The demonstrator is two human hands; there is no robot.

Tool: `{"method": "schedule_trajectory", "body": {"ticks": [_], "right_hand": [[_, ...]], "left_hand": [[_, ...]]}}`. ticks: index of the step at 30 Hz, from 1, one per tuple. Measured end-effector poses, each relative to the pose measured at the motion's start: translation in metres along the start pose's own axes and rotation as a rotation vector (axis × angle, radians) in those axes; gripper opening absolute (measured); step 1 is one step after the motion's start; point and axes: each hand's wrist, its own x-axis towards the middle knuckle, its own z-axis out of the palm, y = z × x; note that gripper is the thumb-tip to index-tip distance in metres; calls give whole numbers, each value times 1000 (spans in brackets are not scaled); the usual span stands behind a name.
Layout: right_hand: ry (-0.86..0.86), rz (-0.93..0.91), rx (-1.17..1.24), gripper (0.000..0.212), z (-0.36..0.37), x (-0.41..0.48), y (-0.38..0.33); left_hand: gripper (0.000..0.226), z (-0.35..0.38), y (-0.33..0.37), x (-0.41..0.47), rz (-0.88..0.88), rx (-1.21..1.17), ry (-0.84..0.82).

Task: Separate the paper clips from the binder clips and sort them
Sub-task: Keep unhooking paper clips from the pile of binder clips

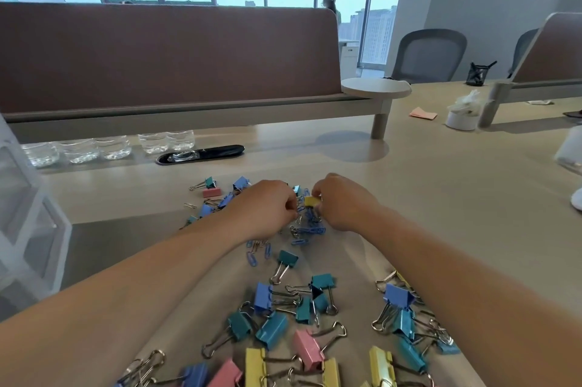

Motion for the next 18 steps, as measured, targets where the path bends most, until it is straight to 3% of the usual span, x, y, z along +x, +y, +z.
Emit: {"method": "schedule_trajectory", "body": {"ticks": [7, 18], "right_hand": [[47, 30, 46, 16, -4, -3, -1], [118, 112, 399, 10, -33, -34, -1]], "left_hand": [[18, -2, -1, -9, -5, -20, -22], [15, 0, 11, -37, -13, -48, -63]]}}
